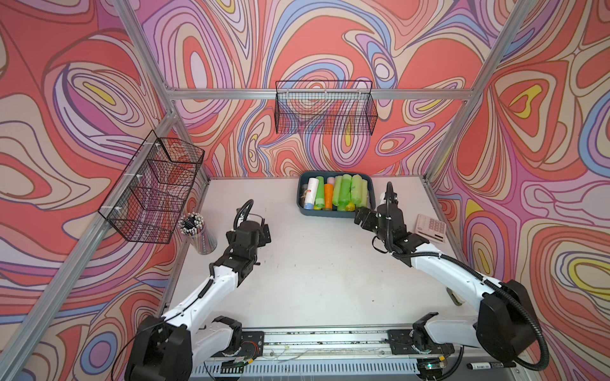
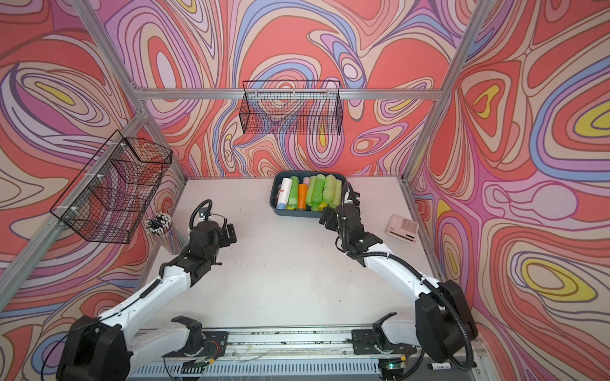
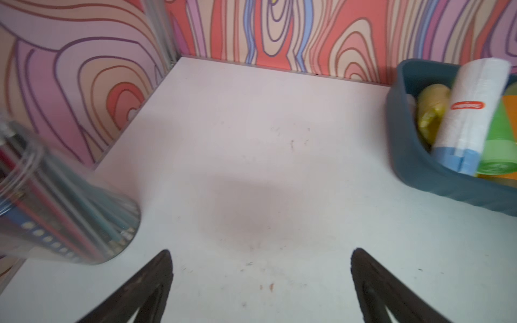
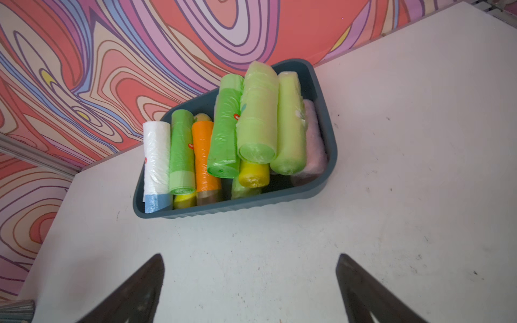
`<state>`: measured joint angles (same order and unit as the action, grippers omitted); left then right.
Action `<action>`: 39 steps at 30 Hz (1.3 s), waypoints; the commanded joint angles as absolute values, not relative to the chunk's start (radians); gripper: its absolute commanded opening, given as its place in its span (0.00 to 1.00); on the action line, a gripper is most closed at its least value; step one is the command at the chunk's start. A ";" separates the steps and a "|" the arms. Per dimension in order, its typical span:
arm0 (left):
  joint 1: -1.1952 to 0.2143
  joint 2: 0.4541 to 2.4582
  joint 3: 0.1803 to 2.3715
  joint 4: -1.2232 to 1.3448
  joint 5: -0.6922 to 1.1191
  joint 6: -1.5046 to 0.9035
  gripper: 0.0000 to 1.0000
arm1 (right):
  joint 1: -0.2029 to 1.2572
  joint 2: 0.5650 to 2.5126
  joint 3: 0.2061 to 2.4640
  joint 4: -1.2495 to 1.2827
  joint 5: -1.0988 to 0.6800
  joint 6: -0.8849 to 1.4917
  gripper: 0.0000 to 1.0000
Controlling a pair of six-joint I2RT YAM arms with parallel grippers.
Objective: Put the roll of trash bags into the storage box
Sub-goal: Reset both arms
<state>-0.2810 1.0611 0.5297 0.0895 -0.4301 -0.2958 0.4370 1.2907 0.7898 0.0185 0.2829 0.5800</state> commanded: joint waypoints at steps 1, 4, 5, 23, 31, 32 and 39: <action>-0.250 1.007 0.419 0.256 -0.507 -0.206 1.00 | 0.432 1.224 0.699 0.183 0.404 0.552 0.98; -0.205 1.033 0.349 0.357 -0.516 -0.155 1.00 | 0.432 1.220 0.666 0.190 0.447 0.511 0.98; -0.183 1.052 0.328 0.403 -0.492 -0.153 1.00 | 0.433 1.227 0.665 0.183 0.463 0.501 0.98; -0.092 1.550 0.298 1.056 -0.285 -0.002 1.00 | 0.423 1.144 0.377 0.582 0.783 0.215 0.98; -0.086 1.563 0.344 0.997 -0.282 0.000 1.00 | 0.381 1.392 0.295 1.005 0.843 -0.028 0.98; -0.086 1.549 0.352 0.952 -0.281 -0.010 1.00 | 0.379 1.444 0.302 1.047 0.839 -0.050 0.98; -0.086 1.553 0.351 0.967 -0.283 -0.004 1.00 | 0.322 1.702 0.358 1.287 0.738 -0.145 0.98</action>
<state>-0.0906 1.5520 0.3416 0.9348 -0.2863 -0.0185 0.3557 1.6508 0.3244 1.1046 0.7929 -0.0784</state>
